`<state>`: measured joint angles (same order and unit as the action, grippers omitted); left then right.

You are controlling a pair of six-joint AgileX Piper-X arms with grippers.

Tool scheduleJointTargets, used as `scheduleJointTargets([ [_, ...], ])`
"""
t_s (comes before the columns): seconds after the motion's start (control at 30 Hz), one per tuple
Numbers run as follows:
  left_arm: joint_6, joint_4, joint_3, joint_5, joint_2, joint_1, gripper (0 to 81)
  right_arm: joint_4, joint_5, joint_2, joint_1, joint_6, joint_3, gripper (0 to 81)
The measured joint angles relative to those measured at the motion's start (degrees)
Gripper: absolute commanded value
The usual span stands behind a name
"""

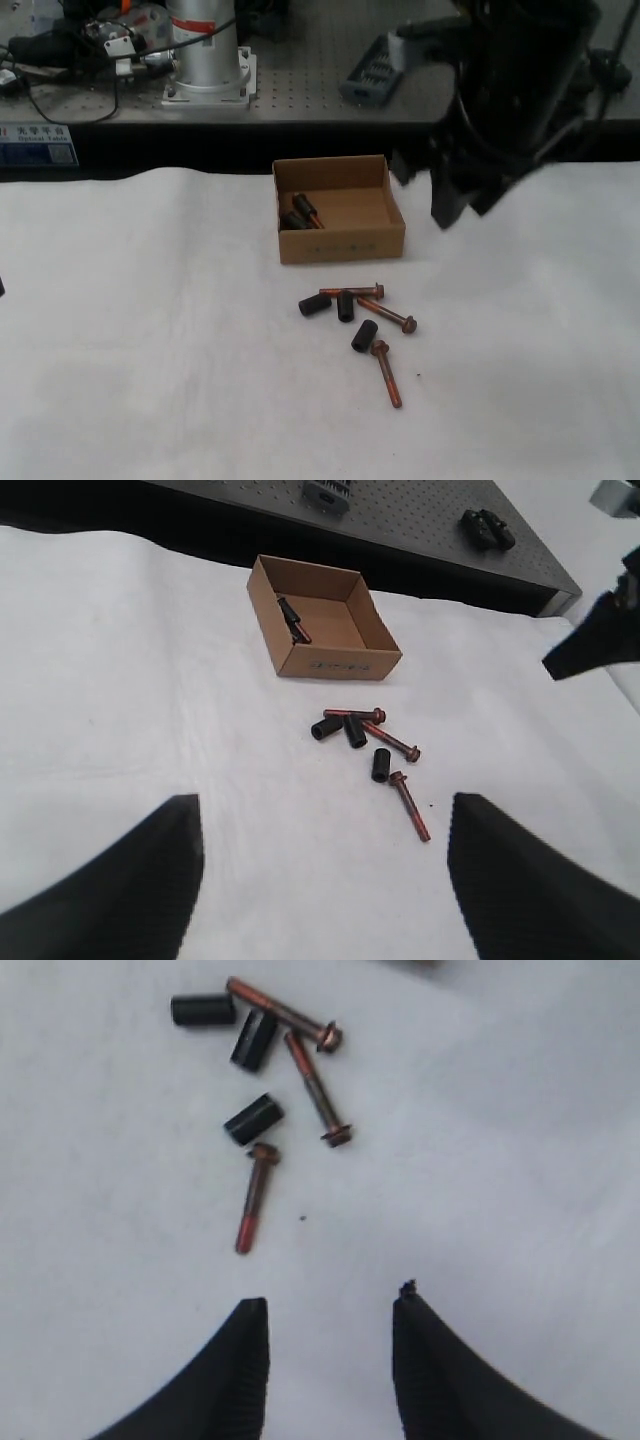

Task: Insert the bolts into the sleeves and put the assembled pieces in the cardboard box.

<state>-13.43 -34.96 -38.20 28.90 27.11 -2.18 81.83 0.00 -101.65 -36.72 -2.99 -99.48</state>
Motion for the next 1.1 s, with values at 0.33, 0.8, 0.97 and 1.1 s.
scheduleJointTargets([
  [0.33, 0.56, -2.80, 0.00, -0.27, 0.00, 0.00, 50.3, -12.17, 0.00, 31.21, -10.72, -11.54, 36.49, 30.7],
  [0.8, 2.10, -3.00, 0.00, -0.40, 0.00, 0.00, 50.3, -25.54, 0.67, 33.62, -11.88, -20.17, 47.12, 30.7],
  [0.97, 2.10, -3.08, 0.00, -0.40, 0.00, 0.00, 50.3, -28.41, -0.93, 23.45, -11.53, -18.65, 44.20, 30.7],
  [1.1, 2.10, -3.22, 0.00, -0.40, 0.00, 0.00, 50.3, -29.34, -1.16, 12.41, -10.04, -14.68, 38.20, 30.7],
])
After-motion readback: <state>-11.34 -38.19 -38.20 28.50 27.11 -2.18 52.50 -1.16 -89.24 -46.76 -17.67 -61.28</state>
